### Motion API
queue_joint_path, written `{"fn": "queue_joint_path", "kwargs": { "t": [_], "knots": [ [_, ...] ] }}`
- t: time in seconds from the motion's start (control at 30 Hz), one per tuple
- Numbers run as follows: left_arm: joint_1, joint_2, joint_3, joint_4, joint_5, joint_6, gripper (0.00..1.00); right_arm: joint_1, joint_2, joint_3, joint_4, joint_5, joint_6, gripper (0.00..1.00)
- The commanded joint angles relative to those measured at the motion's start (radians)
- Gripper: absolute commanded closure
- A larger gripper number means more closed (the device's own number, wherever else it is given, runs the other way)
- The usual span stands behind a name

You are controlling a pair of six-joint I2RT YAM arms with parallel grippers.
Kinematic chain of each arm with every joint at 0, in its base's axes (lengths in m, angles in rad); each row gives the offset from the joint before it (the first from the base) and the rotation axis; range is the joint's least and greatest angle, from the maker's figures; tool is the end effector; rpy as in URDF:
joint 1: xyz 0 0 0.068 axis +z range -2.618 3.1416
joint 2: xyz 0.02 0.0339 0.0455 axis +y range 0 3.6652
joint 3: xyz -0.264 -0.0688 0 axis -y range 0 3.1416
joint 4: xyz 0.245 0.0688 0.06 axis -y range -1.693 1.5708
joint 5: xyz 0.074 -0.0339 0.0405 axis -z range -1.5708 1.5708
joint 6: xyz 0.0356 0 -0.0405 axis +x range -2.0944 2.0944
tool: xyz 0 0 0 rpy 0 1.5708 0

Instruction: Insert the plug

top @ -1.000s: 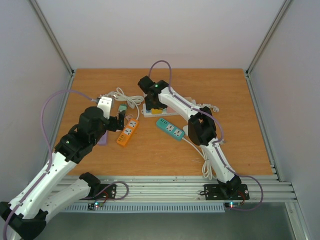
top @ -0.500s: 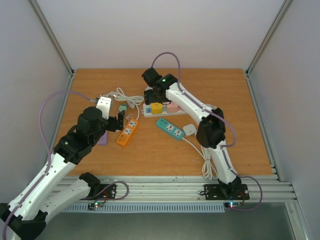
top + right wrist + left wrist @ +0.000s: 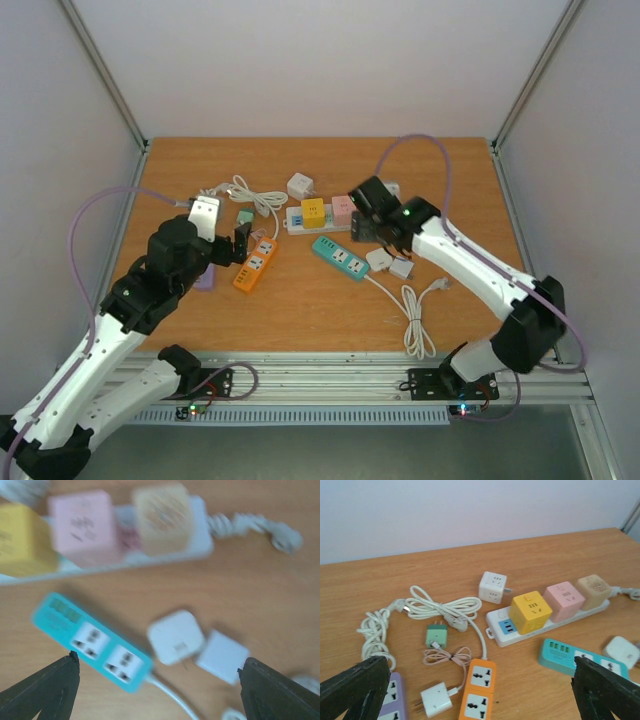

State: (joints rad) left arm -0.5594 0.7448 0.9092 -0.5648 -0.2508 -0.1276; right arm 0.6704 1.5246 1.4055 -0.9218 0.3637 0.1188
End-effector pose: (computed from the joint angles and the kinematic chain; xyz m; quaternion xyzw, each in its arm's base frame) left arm 0.1383 -0.0762 0.3494 0.1097 0.8227 -0.0864 0.5511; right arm 0.2527 0.1842 0.3151 -0.2129 0.9262 -0.0621 0.3048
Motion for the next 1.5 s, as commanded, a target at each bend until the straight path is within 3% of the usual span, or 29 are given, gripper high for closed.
{"fn": "queue_joint_path", "kwargs": {
  "t": [0.0,0.27,0.4,0.63,0.83,1.13,1.37,1.47],
  "knots": [
    [0.004,-0.031,-0.010,0.036,0.090,-0.067,0.01,-0.035,-0.131,-0.206,0.019,0.073,0.159,0.12],
    [0.004,-0.061,-0.031,0.016,0.194,-0.213,0.00,-0.204,-0.177,-0.417,0.128,-0.135,0.215,0.09],
    [0.004,-0.063,-0.057,0.037,0.247,-0.269,0.01,-0.278,-0.114,-0.438,0.213,-0.209,0.199,0.09],
    [0.004,-0.033,-0.114,0.134,0.345,-0.352,0.01,-0.299,-0.012,-0.445,0.275,-0.222,0.213,0.12],
    [0.004,-0.005,-0.144,0.157,0.347,-0.363,0.01,-0.309,-0.006,-0.514,0.325,-0.133,0.257,0.23],
    [0.004,0.016,-0.169,0.178,0.323,-0.358,0.01,-0.330,0.075,-0.514,0.378,-0.208,0.235,0.29],
    [0.004,0.029,-0.162,0.190,0.344,-0.358,0.01,-0.332,0.054,-0.537,0.385,-0.205,0.234,0.46],
    [0.004,0.056,-0.127,0.152,0.314,-0.335,0.01,-0.331,-0.001,-0.535,0.365,-0.216,0.221,0.48]
  ]
}}
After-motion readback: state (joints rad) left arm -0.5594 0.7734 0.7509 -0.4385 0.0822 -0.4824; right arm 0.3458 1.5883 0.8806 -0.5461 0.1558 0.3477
